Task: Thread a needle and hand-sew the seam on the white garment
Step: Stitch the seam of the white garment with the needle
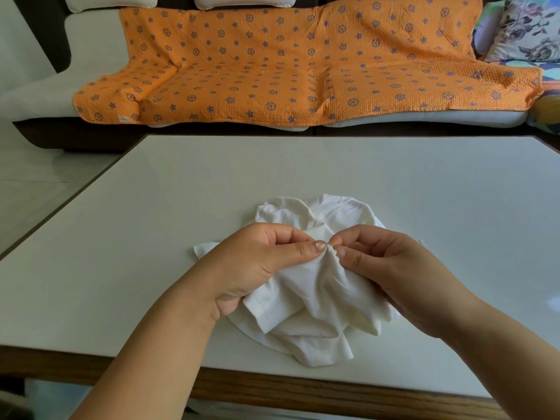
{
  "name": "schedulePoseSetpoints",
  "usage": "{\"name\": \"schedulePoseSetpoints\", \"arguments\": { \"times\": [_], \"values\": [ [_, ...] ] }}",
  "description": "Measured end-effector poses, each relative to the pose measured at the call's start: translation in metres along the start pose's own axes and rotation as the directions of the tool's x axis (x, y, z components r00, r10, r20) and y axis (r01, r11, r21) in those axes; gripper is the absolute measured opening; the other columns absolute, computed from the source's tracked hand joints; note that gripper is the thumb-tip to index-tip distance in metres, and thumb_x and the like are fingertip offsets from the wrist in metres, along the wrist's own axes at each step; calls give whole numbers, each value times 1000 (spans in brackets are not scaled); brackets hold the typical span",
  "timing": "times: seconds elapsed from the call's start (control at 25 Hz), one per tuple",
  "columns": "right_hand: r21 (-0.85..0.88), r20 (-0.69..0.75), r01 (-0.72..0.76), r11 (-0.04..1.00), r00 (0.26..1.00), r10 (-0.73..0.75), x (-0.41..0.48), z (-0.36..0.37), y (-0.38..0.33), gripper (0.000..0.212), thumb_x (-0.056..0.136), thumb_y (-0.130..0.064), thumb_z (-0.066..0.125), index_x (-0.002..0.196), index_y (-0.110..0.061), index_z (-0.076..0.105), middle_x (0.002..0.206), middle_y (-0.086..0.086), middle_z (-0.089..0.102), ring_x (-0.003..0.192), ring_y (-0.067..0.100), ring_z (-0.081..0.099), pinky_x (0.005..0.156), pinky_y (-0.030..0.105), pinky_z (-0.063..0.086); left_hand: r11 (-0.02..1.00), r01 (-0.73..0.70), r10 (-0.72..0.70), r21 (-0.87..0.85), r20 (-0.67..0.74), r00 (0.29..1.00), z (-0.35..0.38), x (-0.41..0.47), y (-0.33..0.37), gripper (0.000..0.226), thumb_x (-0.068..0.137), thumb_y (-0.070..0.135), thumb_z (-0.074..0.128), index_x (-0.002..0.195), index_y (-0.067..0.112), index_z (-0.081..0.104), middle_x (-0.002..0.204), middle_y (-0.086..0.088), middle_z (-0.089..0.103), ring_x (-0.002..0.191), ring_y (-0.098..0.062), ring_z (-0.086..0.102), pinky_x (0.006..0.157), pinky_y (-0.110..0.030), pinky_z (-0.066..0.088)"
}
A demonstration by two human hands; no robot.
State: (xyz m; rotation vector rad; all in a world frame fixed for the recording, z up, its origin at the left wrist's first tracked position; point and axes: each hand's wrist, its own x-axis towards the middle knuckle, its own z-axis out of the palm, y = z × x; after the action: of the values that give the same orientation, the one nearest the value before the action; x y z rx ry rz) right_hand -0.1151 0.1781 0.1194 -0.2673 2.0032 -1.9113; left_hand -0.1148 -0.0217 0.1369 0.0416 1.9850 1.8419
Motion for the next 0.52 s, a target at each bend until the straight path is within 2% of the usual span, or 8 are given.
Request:
{"name": "schedulePoseSetpoints", "arguments": {
  "times": [0.08,0.2,0.32,0.44,0.52],
  "values": [
    [-26,-1,15,1000,1000,-15,-1,0,0,18,73,-33,67,85,-22,74,90,13,75,82,23,69,78,40,54,1000,7,-7,-17,-13,1000,1,0,1,25,67,30,74,85,13,75,84,-5,75,79,-12,71,70,-21,55],
    [-74,-32,39,997,999,-41,-2,2,-2,18,72,-37,66,83,-26,75,84,7,76,77,18,70,71,31,54,1000,12,-12,-20,-36,999,2,1,-1,25,65,30,76,84,13,75,84,-6,75,78,-14,71,72,-24,55],
    [-132,-66,37,991,997,-46,0,4,0,7,85,-31,66,89,-30,71,83,13,73,73,23,66,72,39,50,1000,3,-1,28,-67,998,4,5,-5,18,69,30,77,82,17,76,85,-3,76,82,-12,71,77,-25,53],
    [-172,-70,49,984,996,-62,1,3,3,15,94,-20,61,94,-34,67,82,20,67,73,38,57,77,52,49,997,-5,11,78,-77,997,6,9,-9,6,78,24,77,82,19,77,88,-1,77,90,-11,71,87,-29,52],
    [-165,-78,65,984,994,-78,-1,5,1,14,94,-23,58,92,-34,66,76,14,64,69,30,55,74,45,47,995,-6,14,97,-83,996,7,10,-10,11,79,25,77,86,18,78,92,0,77,97,-13,71,97,-33,50]
  ]
}}
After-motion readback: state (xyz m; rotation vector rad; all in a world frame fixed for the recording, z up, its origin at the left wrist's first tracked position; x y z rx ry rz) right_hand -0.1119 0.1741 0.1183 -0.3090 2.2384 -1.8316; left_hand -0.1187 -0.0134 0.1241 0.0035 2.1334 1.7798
